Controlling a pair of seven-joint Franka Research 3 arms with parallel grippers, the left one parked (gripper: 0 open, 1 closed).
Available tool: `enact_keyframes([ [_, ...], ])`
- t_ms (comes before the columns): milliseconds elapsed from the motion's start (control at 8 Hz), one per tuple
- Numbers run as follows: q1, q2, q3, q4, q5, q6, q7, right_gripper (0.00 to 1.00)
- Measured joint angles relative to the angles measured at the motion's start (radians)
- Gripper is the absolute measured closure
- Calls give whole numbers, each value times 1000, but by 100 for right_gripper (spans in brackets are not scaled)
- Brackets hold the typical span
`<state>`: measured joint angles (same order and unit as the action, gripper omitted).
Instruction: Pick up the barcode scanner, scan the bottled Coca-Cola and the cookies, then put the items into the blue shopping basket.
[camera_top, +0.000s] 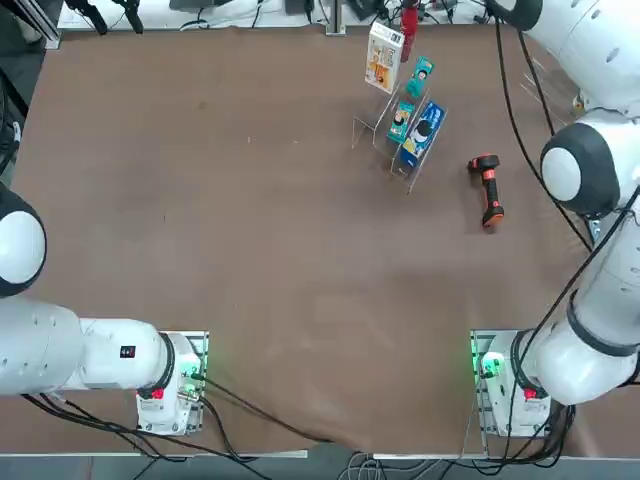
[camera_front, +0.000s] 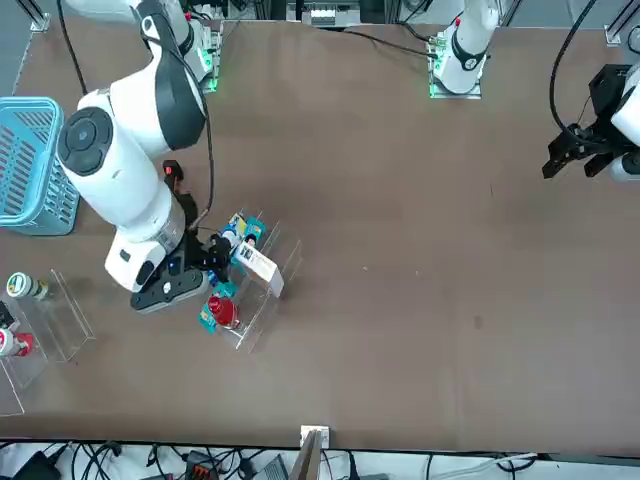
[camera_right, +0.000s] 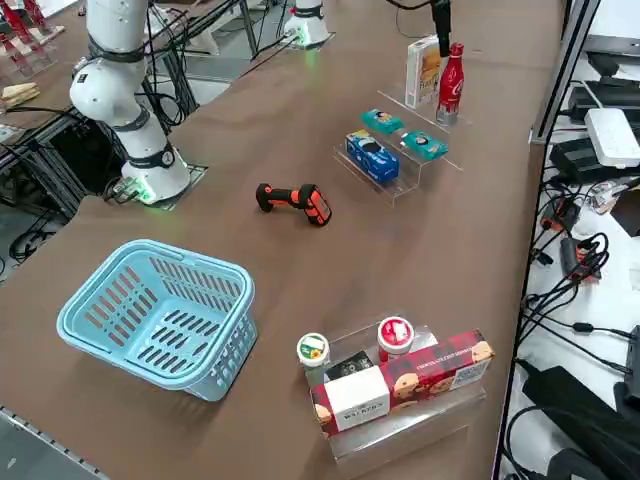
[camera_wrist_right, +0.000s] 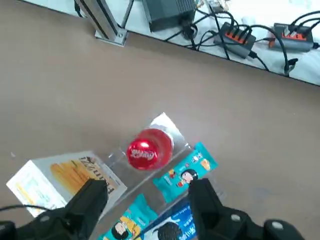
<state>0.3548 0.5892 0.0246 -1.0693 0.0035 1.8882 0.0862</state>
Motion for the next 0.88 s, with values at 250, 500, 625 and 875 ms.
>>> enact_keyframes([
  [250, 0, 21, 1, 0, 0, 38, 0, 0],
  [500, 0, 40, 1, 1, 0, 69, -1, 1],
  [625, 0, 47, 1, 3, 0, 78, -2, 4],
  [875, 0, 51, 1, 3, 0, 91, -4, 17],
])
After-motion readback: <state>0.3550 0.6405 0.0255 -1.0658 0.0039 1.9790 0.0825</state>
